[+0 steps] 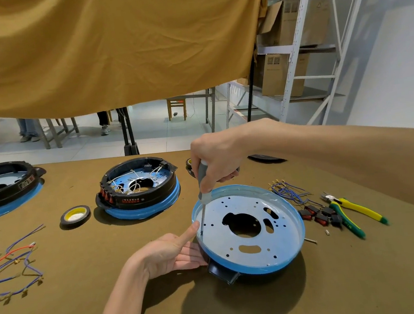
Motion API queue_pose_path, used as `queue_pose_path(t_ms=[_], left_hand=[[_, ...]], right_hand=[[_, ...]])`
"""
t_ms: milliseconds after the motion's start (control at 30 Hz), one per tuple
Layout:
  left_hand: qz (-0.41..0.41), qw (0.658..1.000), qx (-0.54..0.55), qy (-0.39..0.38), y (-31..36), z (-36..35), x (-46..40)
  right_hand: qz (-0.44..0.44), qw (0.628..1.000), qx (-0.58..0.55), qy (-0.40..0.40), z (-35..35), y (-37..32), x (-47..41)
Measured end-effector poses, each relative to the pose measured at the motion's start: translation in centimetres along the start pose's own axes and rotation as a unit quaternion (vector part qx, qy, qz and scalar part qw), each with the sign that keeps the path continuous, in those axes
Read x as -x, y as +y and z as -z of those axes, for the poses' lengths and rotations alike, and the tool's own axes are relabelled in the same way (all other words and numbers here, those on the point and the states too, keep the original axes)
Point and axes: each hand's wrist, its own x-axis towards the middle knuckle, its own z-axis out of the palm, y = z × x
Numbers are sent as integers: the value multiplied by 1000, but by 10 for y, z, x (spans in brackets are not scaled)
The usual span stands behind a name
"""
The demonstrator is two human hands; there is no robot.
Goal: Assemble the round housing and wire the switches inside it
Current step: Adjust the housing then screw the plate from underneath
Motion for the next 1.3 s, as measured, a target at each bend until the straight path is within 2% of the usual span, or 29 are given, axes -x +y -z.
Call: queue_pose_path(t_ms=[167,233,300,400,500,567,633,667,733,800,867,933,1067,1200,1300], left_hand=[[-11,999,25,22,3,-7,8],[-28,997,55,49,6,-14,9],[-37,991,102,73,10,-21,9],[-72,984,132,92,18,-28,12],[-172,969,92,150,30,-26,21],[-258,942,32,213,40,-22,32],[-330,901,-22,282,51,-18,44],[-358,878,-51,312,55,-18,48],[-401,833,-118,363,57,-21,52],[-442,792,-156,392,58,-28,53],[-487,758,-194,388,55,-34,52],[-510,741,-252,357,50,-40,49],[-517,695,-396,306,33,-51,41],[-529,668,-457,255,9,-60,31],[-536,646,-490,237,-12,-66,22]], right_hand=[[-11,997,-62,46,-6,26,20],[-33,982,-166,87,-12,53,38],[-52,947,-288,132,-31,81,58],[-87,858,-465,201,-81,113,79],[-152,747,-573,301,-139,136,89],[-184,691,-591,373,-173,145,94],[-183,626,-615,442,-200,150,98],[-181,607,-617,467,-210,152,101],[-185,620,-585,490,-226,154,106],[-209,657,-533,491,-239,155,107],[-255,705,-448,488,-250,155,106],[-288,749,-366,472,-256,156,105],[-302,816,-248,426,-260,158,106],[-303,858,-135,392,-265,158,112],[-312,867,-81,380,-270,160,116]])
